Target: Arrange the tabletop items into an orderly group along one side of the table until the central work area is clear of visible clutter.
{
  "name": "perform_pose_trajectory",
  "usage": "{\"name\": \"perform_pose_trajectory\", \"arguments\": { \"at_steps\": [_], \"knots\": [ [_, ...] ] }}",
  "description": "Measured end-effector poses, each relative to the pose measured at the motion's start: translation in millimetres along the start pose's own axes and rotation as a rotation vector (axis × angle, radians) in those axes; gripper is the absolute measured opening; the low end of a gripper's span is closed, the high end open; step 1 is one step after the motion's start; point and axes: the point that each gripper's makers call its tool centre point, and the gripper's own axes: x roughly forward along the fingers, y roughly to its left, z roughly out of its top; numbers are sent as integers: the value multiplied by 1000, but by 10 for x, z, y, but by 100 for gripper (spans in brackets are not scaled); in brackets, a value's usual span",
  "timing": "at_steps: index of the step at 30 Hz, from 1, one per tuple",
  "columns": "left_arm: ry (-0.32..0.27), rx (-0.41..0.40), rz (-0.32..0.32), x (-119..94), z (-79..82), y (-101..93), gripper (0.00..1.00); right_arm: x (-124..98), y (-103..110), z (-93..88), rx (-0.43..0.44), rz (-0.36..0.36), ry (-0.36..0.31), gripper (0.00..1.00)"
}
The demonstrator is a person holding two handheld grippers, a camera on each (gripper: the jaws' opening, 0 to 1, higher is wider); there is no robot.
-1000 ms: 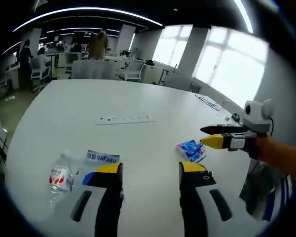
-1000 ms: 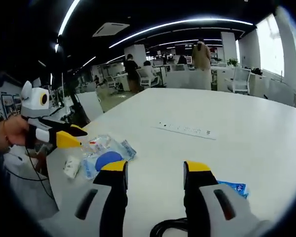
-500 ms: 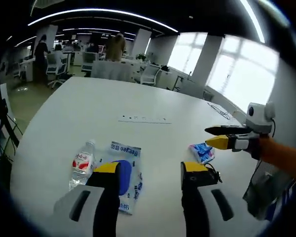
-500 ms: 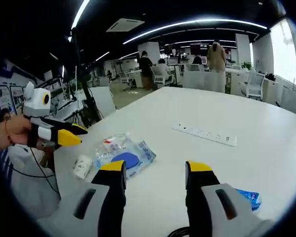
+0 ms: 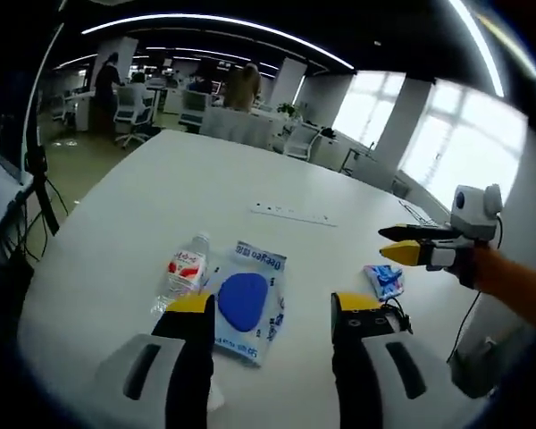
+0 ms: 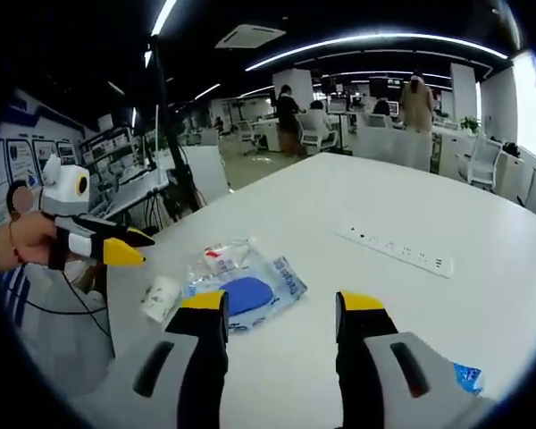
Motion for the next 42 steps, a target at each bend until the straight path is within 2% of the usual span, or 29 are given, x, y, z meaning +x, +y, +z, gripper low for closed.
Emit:
{"name": "perform_pose_trajectory", "arguments": {
  "at_steps": [5,15,26,34,42],
  "knots": [
    [-5,-26,31,-51,-82,82,52,86,45,-21,-17,26,12,47],
    [-1,-69,70,-90,-269,123,52,253,82,-70,-44,79,40,47],
    [-3,-100,98,-83,-382,107,52,429,60,-2,-98,132,67,46],
    [8,-125,113,-25,-507,72,52,658,11,56,-131,177,84,46],
    [24,-138,121,54,-615,45,51,903,-69,25,-155,211,114,45]
  ]
}}
